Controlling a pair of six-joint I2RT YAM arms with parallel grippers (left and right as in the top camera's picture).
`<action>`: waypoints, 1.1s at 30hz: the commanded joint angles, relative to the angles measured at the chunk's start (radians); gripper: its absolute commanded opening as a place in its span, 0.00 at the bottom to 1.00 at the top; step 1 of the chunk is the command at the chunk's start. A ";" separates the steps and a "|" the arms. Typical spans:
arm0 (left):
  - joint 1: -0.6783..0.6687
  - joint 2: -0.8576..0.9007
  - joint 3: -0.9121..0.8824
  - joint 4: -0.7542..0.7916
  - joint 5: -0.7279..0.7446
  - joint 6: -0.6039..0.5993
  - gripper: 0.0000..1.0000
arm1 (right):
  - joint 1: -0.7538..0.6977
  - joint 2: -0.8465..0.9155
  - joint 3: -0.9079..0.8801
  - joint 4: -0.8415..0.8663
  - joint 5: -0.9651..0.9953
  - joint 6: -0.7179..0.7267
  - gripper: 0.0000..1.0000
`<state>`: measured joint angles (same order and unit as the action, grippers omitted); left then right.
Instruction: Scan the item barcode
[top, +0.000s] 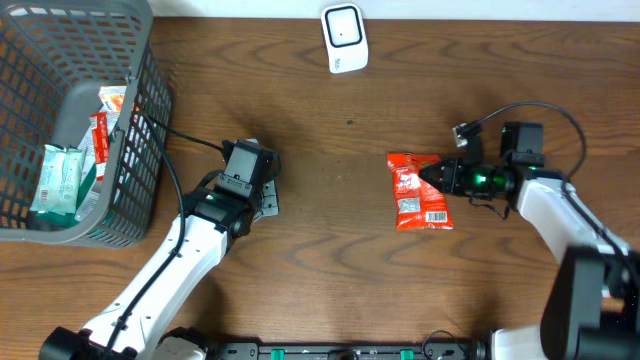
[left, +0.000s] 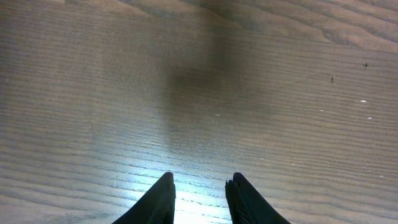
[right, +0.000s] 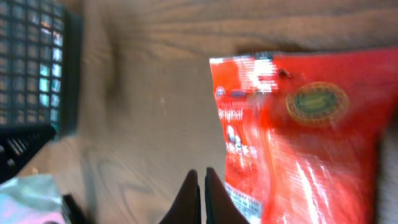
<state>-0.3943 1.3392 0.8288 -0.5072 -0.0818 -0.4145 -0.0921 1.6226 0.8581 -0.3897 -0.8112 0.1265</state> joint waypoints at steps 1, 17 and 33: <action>0.003 0.008 -0.008 -0.004 -0.016 0.013 0.31 | 0.035 -0.060 0.010 -0.140 0.236 -0.014 0.01; 0.003 0.008 -0.008 -0.001 -0.016 0.013 0.31 | 0.211 -0.051 -0.068 -0.256 0.560 0.103 0.01; 0.003 0.008 -0.008 -0.001 -0.016 0.013 0.31 | 0.238 -0.117 0.089 -0.377 0.555 0.077 0.06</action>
<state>-0.3943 1.3392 0.8288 -0.5056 -0.0818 -0.4145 0.1684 1.5604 0.8394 -0.7269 -0.2577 0.2481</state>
